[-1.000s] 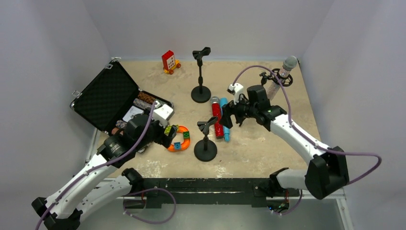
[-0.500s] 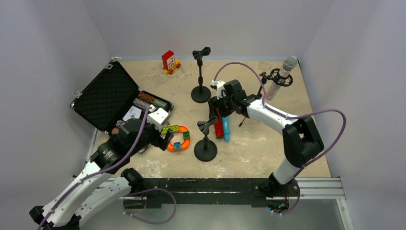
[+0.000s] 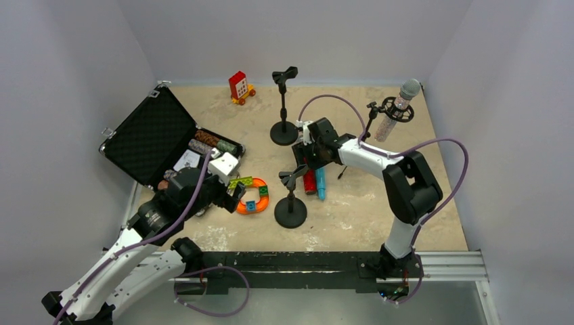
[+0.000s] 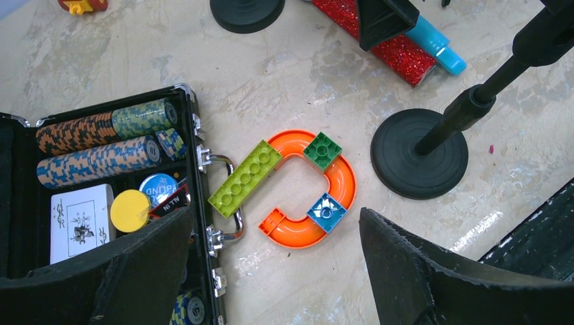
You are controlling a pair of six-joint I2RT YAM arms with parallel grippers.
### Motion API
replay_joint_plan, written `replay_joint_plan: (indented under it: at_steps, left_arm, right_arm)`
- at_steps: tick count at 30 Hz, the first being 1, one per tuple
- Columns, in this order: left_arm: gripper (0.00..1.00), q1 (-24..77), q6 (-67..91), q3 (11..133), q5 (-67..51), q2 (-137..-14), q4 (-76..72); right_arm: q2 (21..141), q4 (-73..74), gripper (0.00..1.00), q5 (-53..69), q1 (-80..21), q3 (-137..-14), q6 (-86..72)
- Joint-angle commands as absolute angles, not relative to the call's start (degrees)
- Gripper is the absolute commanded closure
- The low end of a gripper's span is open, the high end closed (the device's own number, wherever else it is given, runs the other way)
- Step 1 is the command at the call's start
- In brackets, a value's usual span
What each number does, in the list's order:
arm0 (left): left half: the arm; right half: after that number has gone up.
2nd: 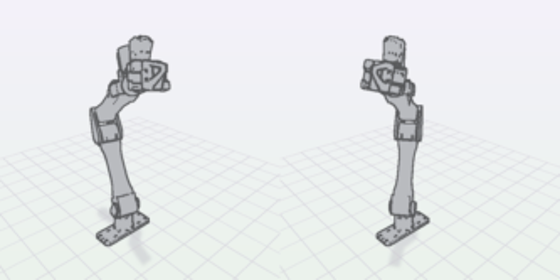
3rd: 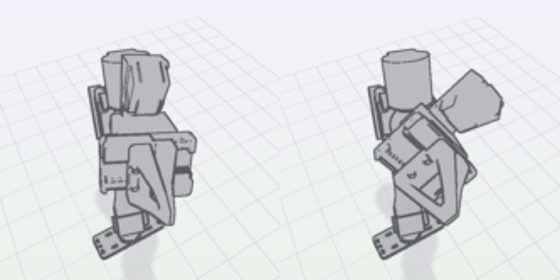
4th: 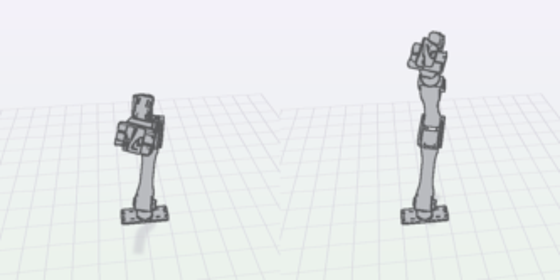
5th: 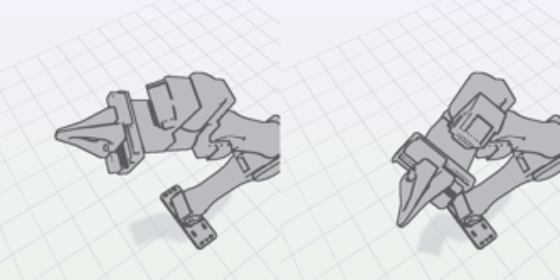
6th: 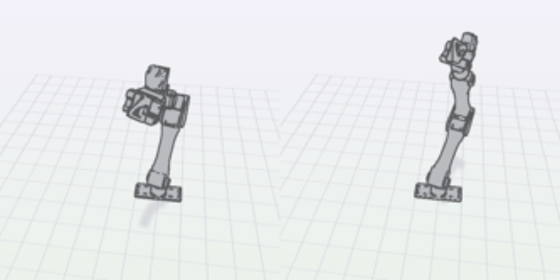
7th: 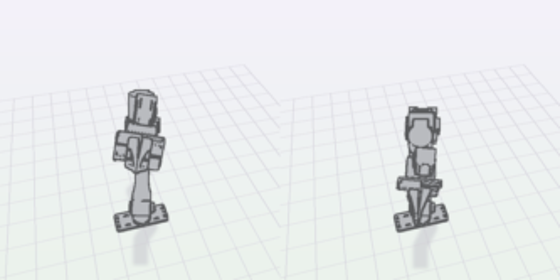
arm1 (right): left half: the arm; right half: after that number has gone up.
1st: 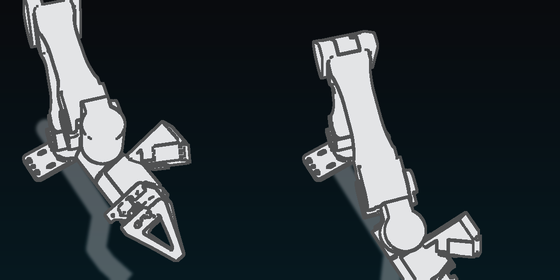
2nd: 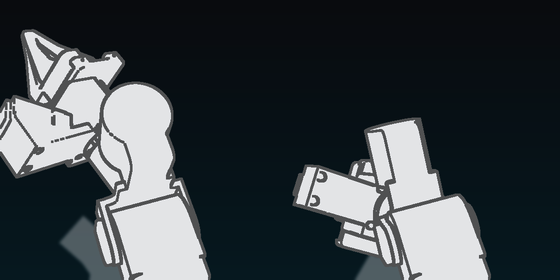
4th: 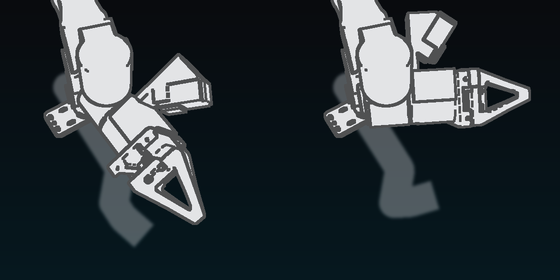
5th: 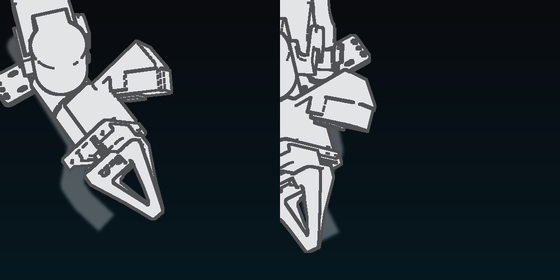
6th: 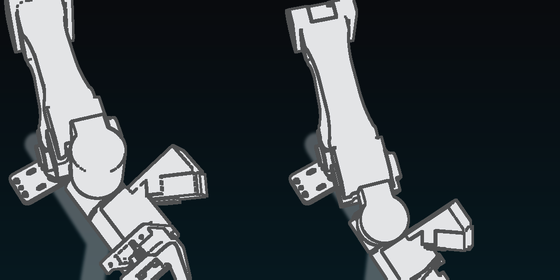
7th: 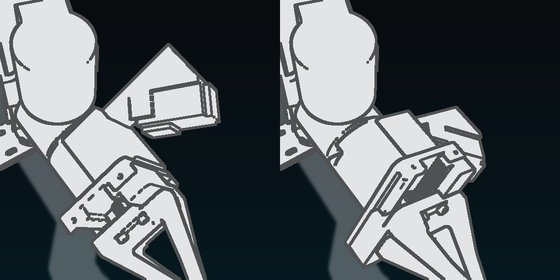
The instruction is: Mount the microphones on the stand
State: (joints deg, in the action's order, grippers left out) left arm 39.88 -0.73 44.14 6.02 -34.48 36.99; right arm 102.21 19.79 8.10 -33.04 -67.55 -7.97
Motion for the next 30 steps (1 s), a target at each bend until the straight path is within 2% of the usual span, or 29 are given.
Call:
replay_joint_plan:
  at_steps: [1,10,13,21,25,30]
  left_arm:
    - [0.04,39.69,-1.66,43.86,5.64,-34.19,34.87]
    - [0.04,39.64,-1.71,43.68,5.32,-33.75,34.78]
    - [0.04,39.68,-1.75,43.68,5.20,-33.66,34.79]
    - [0.04,39.71,-1.76,43.51,4.85,-32.93,34.72]
    - [0.04,39.67,-1.83,43.34,4.44,-32.42,34.54]
    - [0.03,39.68,-2.02,43.33,3.33,-31.62,34.76]
  right_arm:
    - [104.15,22.20,0.31,5.21,-33.36,-69.19,-9.72]
    - [104.58,22.52,0.35,2.89,-33.40,-67.68,-11.03]
    - [104.68,22.05,0.46,3.33,-33.37,-66.79,-11.62]
    - [99.87,20.26,0.84,6.34,-33.08,-65.10,-12.15]
    - [91.87,18.66,0.92,10.80,-31.86,-63.56,-11.13]
    - [81.85,16.69,0.96,16.07,-31.10,-59.97,-7.54]
